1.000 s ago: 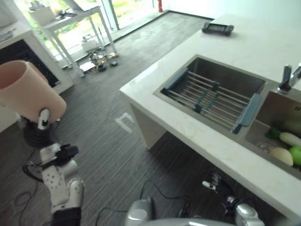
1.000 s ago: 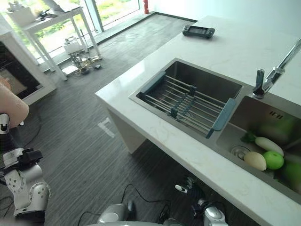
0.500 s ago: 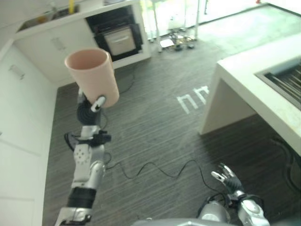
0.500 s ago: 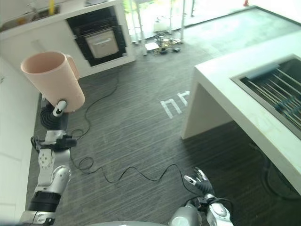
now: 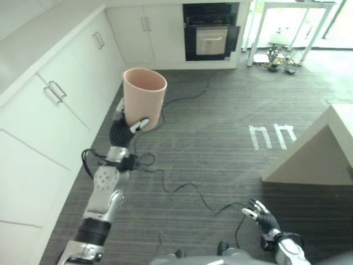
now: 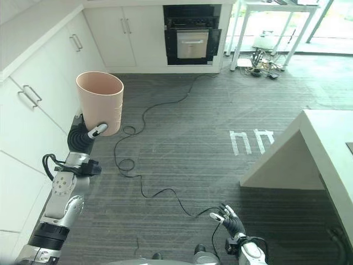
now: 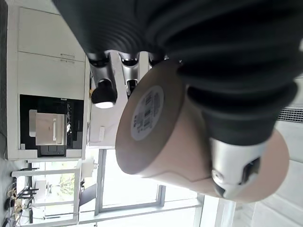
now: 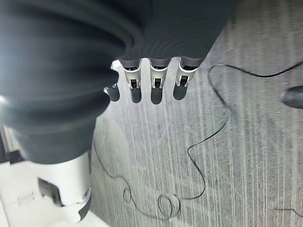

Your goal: Place the dishes in the dishwasher.

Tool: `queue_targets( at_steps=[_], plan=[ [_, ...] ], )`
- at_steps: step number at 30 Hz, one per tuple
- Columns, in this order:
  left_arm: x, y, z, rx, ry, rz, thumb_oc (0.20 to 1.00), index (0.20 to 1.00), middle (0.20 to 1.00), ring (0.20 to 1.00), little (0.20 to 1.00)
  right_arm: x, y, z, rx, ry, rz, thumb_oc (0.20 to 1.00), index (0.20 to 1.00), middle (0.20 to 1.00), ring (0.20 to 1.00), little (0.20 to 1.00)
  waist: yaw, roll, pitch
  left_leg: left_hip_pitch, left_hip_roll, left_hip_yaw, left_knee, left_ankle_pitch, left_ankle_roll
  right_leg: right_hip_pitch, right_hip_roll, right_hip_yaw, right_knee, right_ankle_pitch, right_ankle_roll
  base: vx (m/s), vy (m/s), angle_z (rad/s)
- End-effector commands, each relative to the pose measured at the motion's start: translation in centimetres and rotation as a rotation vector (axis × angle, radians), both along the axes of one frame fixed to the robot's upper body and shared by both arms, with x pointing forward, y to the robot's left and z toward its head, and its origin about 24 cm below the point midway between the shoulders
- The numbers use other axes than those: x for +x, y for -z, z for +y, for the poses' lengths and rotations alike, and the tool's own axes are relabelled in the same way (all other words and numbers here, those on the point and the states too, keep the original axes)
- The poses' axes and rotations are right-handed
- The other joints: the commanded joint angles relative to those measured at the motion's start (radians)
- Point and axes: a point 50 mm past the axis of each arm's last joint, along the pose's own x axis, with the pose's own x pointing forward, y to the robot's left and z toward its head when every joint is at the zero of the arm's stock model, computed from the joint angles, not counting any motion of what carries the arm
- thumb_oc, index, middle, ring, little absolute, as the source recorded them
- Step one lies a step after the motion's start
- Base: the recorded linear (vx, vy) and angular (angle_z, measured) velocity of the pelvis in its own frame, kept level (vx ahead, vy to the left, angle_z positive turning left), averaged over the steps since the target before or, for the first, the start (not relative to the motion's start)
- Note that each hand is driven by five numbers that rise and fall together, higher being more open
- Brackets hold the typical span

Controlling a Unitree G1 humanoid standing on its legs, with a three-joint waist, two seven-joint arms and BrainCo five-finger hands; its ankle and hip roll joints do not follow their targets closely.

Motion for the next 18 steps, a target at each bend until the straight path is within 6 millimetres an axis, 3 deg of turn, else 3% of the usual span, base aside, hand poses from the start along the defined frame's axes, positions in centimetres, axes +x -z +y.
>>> queue_targets(
  at_steps=[1,3,7,8,12,13,14,16,17,18],
  plan=[
    [-0.2,-3.0,0.5,-0.045,0.026,-0.174,0.200,0.200,0.200,0.200,0.200,-0.5,0.7,0.0,0.071,-0.005,0.074,1.000,1.000,1.000,1.000,1.000,-0.009,-0.006,-0.049,-0.019,0.066,0.126,0.054,-0.038,-0.035,-0.021,-0.032,-0.012,0.062,-0.063,0.067,0.03,-0.085,0.25],
    [-0.5,-2.7,0.4,-0.033,0.035,-0.166,0.200,0.200,0.200,0.200,0.200,-0.9,1.0,0.3,0.186,0.009,0.110,1.000,1.000,1.000,1.000,1.000,-0.003,-0.008,-0.050,-0.021,0.077,0.128,0.053,-0.029,-0.040,-0.019,-0.030,-0.020,0.063,-0.062,0.065,0.02,-0.072,0.25],
    [-0.5,-2.7,0.3,-0.037,0.040,-0.170,0.200,0.200,0.200,0.200,0.200,-1.9,1.6,0.8,0.245,-0.017,0.147,1.000,1.000,1.000,1.000,1.000,-0.003,-0.005,-0.049,-0.019,0.084,0.130,0.052,-0.025,-0.043,-0.013,-0.029,-0.027,0.062,-0.067,0.060,0.00,-0.018,0.07],
    [1.5,-4.8,-2.8,-0.052,0.041,-0.243,0.200,0.200,0.200,0.200,0.200,-1.2,1.5,-0.1,0.519,0.340,0.034,1.000,1.000,1.000,1.000,1.000,-0.059,0.006,-0.037,-0.028,0.071,0.251,0.088,-0.038,-0.010,-0.035,-0.019,0.006,0.115,-0.085,0.065,0.05,-0.105,-0.03],
    [1.6,-4.8,-2.4,-0.044,0.065,-0.241,0.200,0.200,0.200,0.200,0.200,-0.6,1.2,-0.3,0.506,0.333,0.013,1.000,1.000,1.000,1.000,1.000,-0.059,0.004,-0.053,-0.041,0.082,0.217,0.108,-0.039,-0.023,-0.033,0.010,0.023,0.122,-0.100,0.043,0.08,-0.195,-0.03],
    [1.8,-4.9,-2.5,-0.073,0.061,-0.234,0.200,0.200,0.200,0.200,0.200,-0.6,1.4,-0.7,0.507,0.366,0.046,1.000,1.000,1.000,1.000,1.000,-0.062,-0.008,-0.047,-0.070,0.084,0.193,0.197,-0.071,-0.019,-0.032,0.022,0.047,0.133,-0.111,0.024,0.19,-0.426,-0.07],
    [1.8,-4.5,-2.1,-0.091,0.049,-0.220,0.200,0.200,0.200,0.200,0.200,-1.0,1.8,-0.8,0.479,0.359,0.101,1.000,1.000,1.000,1.000,1.000,-0.049,-0.034,-0.037,-0.150,0.083,0.184,0.400,-0.097,-0.012,-0.019,0.021,0.064,0.139,-0.119,-0.003,0.22,-0.461,-0.14],
    [1.7,-4.3,-2.1,-0.068,0.068,-0.216,0.200,0.200,0.200,0.200,0.200,-2.0,2.3,-1.2,0.450,0.360,0.136,1.000,1.000,1.000,1.000,1.000,-0.026,-0.029,-0.011,-0.244,0.079,0.147,0.475,-0.036,-0.016,-0.001,0.050,0.074,0.145,-0.129,-0.023,0.35,-0.177,-0.04],
    [1.5,-4.2,-1.8,-0.061,0.067,-0.213,0.200,0.200,0.200,0.200,0.200,-2.2,2.4,-1.4,0.442,0.356,0.147,1.000,1.000,1.000,1.000,1.000,-0.010,-0.004,-0.001,-0.253,0.082,0.146,0.323,0.032,-0.032,0.021,0.074,0.080,0.136,-0.143,-0.022,0.38,0.041,0.22],
    [1.5,-4.2,-1.8,-0.062,0.067,-0.212,0.200,0.200,0.200,0.200,0.200,-2.2,2.4,-1.4,0.441,0.356,0.148,1.000,1.000,1.000,1.000,1.000,-0.009,-0.004,0.000,-0.247,0.080,0.147,0.302,0.042,-0.034,0.026,0.073,0.080,0.133,-0.143,-0.022,0.33,0.120,0.26]
  ],
)
